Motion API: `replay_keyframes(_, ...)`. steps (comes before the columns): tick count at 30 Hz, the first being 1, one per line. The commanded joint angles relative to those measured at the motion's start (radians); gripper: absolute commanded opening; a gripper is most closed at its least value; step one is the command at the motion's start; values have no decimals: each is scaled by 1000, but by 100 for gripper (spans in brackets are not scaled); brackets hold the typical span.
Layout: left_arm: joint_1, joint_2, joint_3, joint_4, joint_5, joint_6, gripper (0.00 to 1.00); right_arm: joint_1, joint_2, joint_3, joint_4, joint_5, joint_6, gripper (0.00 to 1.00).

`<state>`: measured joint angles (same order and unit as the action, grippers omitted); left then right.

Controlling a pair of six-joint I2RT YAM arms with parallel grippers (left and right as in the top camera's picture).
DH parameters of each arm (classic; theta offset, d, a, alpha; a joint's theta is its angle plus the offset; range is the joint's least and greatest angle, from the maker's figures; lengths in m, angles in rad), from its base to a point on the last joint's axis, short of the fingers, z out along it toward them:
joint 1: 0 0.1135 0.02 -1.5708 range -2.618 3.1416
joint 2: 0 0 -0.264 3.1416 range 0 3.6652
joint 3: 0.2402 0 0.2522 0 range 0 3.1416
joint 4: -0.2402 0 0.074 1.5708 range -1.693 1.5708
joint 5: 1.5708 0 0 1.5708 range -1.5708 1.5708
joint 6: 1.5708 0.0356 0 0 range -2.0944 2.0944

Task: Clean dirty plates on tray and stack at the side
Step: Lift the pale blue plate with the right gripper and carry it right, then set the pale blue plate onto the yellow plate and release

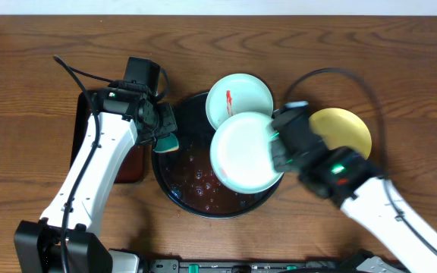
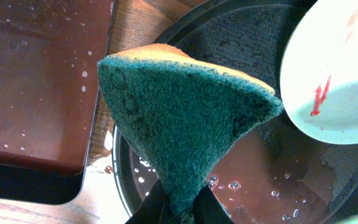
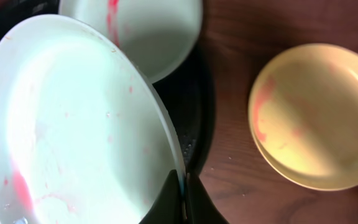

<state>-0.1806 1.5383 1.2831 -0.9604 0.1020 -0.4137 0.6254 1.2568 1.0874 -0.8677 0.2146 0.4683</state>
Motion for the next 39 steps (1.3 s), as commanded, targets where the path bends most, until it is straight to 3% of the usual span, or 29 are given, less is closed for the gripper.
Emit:
replay_keyframes(1,1,3,-10,1,-10,18,8,-190,-19,10,-31,-189,-63,1)
replay_keyframes(11,1,36,-12,2,-9,18,7,-694,20,-7,-68,-257,-224,1)
replay_keyframes(30,1,37,-13,4,-9,18,7,-939,209,-184,196,-265,-211,1)
replay_keyframes(31,1,37,-13,4,-9,18,7,-939,213,-184,197,-265,-211,4)
replay_keyframes(36,1,37,-13,4,-9,18,8,-938,214,-184,207,-344,-228,38)
replay_keyframes(39,1,37,-13,4,-9,18,8,-928,214,-173,202,-417,-268,43)
